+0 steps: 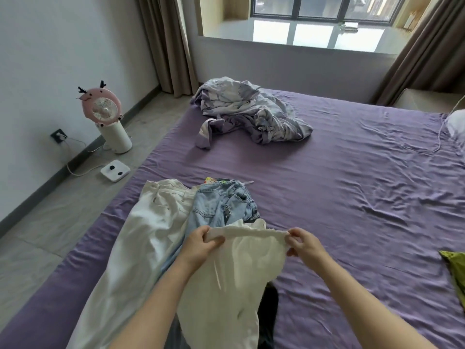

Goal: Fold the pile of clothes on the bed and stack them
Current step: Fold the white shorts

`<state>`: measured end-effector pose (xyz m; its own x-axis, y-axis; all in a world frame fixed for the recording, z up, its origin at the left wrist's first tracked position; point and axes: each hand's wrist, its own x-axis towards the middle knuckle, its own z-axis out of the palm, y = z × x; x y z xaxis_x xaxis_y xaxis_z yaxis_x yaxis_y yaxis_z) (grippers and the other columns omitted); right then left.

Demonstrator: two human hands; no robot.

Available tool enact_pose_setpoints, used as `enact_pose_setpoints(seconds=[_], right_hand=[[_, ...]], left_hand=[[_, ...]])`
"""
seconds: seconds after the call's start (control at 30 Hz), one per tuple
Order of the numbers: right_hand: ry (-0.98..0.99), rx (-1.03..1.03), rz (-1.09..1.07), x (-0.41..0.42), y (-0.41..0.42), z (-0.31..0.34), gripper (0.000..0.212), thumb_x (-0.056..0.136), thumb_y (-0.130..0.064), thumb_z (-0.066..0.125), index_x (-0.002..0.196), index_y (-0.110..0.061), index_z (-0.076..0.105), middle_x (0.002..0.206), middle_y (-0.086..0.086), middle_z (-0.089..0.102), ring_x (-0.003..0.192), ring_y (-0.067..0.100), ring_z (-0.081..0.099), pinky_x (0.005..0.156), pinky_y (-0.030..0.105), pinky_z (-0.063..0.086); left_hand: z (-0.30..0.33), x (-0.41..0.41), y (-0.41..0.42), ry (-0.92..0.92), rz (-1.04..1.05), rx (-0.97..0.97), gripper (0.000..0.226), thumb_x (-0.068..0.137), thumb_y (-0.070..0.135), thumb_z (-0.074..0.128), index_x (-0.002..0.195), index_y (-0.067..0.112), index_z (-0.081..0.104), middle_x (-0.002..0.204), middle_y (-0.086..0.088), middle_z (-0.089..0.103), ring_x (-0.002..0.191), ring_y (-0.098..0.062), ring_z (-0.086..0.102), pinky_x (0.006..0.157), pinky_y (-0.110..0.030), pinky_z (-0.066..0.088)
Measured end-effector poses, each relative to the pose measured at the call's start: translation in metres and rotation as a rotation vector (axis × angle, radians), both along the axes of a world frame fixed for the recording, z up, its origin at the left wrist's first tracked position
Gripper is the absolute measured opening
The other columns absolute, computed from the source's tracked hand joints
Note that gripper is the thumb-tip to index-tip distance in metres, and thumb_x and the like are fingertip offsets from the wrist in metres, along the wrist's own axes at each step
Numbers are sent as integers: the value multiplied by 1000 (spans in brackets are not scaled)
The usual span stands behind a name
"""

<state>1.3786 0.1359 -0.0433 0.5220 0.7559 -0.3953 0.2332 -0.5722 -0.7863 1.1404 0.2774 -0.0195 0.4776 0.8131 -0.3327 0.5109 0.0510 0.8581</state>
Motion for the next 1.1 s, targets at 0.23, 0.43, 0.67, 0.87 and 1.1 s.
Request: enact_pose_setpoints(seconds=[0.23, 0.43, 0.67, 0.87, 1.1], right_hand=[[-10, 281, 202, 7, -40, 118, 40, 85, 8, 51, 105, -26, 59, 108, -1, 64, 63, 12, 61, 72, 28, 52], [359, 541, 489, -14, -106, 199, 51, 86, -1, 54, 131, -24, 53, 109, -1, 62, 69, 11, 56, 63, 23, 50], [46, 608, 466, 11, -191, 257, 21, 92, -19, 59, 79, -3, 61, 63, -1, 45, 58, 6, 40, 56, 18, 32], [-18, 628, 357, 54, -264, 296, 19, 90, -16, 60, 72, -14, 62, 63, -7, 49, 61, 5, 44, 58, 15, 37], [-326, 456, 352, 71, -336, 309, 17, 80, -46, 65, 75, -32, 72, 77, -11, 67, 79, 8, 60, 83, 28, 47]], left_hand=[[118, 29, -64, -278, -192, 51, 40, 79, 16, 77, 51, 18, 49, 54, 7, 39, 53, -8, 38, 50, -19, 32], [206, 56, -150, -355, -344, 202, 23, 81, 17, 74, 77, -5, 68, 65, -5, 50, 63, -16, 43, 59, -27, 37], [242, 63, -239, -310, -391, 292, 45, 84, 20, 72, 49, 19, 44, 51, 9, 31, 48, -6, 27, 46, -17, 22], [231, 63, -292, -278, -507, 140, 31, 86, 24, 68, 77, -5, 62, 67, -7, 60, 63, -17, 53, 65, -23, 44], [231, 103, -341, -528, -536, -63, 6, 90, 12, 60, 92, 11, 66, 82, -3, 71, 72, -15, 68, 77, -28, 58]])
